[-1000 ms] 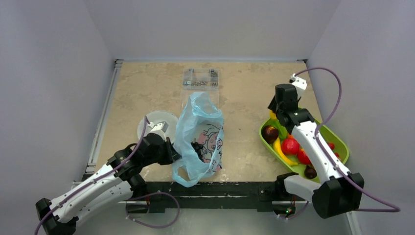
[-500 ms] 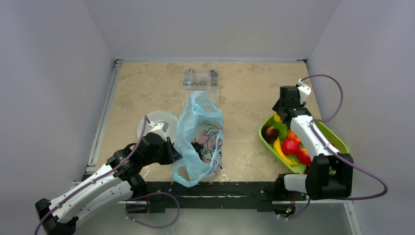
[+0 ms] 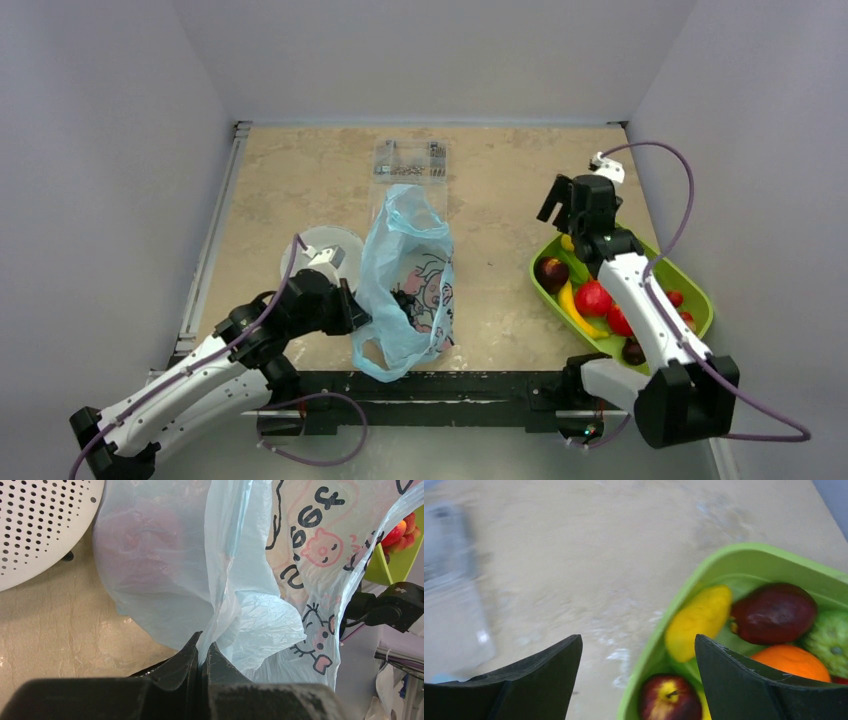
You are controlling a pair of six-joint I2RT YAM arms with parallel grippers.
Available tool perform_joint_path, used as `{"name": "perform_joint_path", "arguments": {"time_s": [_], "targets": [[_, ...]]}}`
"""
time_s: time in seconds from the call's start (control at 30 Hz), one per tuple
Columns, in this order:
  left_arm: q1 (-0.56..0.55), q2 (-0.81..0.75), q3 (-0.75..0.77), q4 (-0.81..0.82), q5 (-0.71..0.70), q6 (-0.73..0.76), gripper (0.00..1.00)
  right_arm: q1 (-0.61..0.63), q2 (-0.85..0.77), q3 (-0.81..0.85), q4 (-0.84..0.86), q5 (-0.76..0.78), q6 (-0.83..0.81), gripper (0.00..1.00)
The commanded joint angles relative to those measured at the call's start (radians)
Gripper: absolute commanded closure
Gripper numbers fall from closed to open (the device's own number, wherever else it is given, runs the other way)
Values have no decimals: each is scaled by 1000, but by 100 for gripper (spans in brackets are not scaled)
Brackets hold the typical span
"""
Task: Take the fake fruits out of the plastic bag
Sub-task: Place the fake fruit in the bin, then take out the fake fruit from the plastic bag.
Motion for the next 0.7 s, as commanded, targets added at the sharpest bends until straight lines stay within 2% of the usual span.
{"name": "perform_joint_path", "arguments": {"time_s": [0.0,0.07,0.23,0.33,0.43,0.57,0.67], "targets": [[-6,-6,55,-13,4,35,100,169,-140,121,57,-224,-173,16],[-6,1,76,-33,-1,48,100,243,-132,181,48,-389,-199,15],[-6,9,141,-78,-5,78,100,495,-77,342,40,-583,-211,15],[-7,9,172,-102,-12,91,100,700,-83,395,90,-597,-228,14],[-6,7,188,-120,-22,98,100,849,-46,463,113,-657,-236,14],[-6,7,190,-127,-29,99,100,974,37,495,185,-669,-160,17],[-6,2,189,-139,-33,94,100,1001,70,450,244,-672,-107,29]]}}
